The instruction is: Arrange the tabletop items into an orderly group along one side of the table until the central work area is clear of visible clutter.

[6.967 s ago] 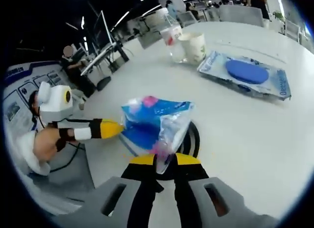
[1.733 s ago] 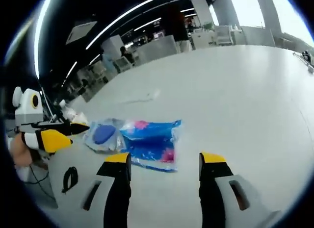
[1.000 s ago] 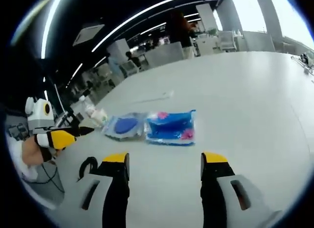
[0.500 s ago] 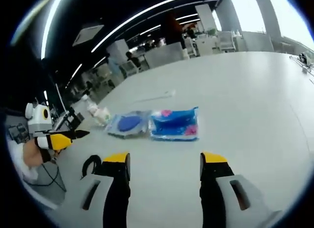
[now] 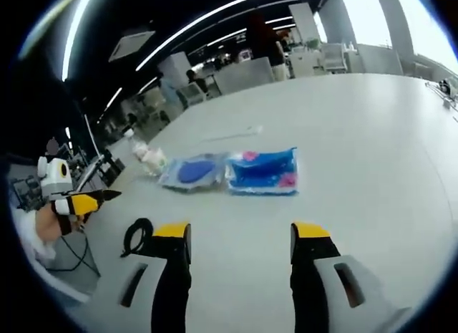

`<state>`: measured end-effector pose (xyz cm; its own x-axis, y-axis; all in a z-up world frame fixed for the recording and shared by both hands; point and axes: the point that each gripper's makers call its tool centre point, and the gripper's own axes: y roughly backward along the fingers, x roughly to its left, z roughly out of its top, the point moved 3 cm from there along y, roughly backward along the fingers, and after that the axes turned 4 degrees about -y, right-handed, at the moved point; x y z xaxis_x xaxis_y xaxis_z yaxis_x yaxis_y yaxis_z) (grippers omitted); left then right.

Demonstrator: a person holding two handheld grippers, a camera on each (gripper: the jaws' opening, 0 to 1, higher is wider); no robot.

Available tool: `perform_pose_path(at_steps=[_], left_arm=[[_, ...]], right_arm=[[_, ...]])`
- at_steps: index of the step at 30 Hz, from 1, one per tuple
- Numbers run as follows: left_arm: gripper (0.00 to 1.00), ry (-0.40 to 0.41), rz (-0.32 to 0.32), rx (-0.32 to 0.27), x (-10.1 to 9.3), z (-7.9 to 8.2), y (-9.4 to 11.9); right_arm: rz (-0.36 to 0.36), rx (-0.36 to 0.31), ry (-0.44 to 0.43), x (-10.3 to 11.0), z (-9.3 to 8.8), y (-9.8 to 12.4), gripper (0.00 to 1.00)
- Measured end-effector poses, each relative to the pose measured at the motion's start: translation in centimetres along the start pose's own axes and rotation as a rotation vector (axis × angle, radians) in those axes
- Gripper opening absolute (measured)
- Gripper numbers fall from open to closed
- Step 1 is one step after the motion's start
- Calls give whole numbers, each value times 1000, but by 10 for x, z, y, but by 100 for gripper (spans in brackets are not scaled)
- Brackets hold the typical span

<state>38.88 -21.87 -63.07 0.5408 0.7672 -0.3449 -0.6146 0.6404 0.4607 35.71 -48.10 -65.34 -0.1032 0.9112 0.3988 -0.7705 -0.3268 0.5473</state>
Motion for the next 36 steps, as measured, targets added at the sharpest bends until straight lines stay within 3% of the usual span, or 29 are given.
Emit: perform_pose_path(at_steps=[13,25,30,36], left_arm=[[95,16,50,8,26,-11,21],[93,34,89,18,39,-22,26],[88,36,124,50,48,-37,32],[81,50,166,110,57,-59,39]], right_arm=[[25,29,16,21,-6,-13,54],[42,41,22,24,-5,-20,53],[78,76,43,36,-15,-29,52],[140,132,61,67,-31,-42,50]])
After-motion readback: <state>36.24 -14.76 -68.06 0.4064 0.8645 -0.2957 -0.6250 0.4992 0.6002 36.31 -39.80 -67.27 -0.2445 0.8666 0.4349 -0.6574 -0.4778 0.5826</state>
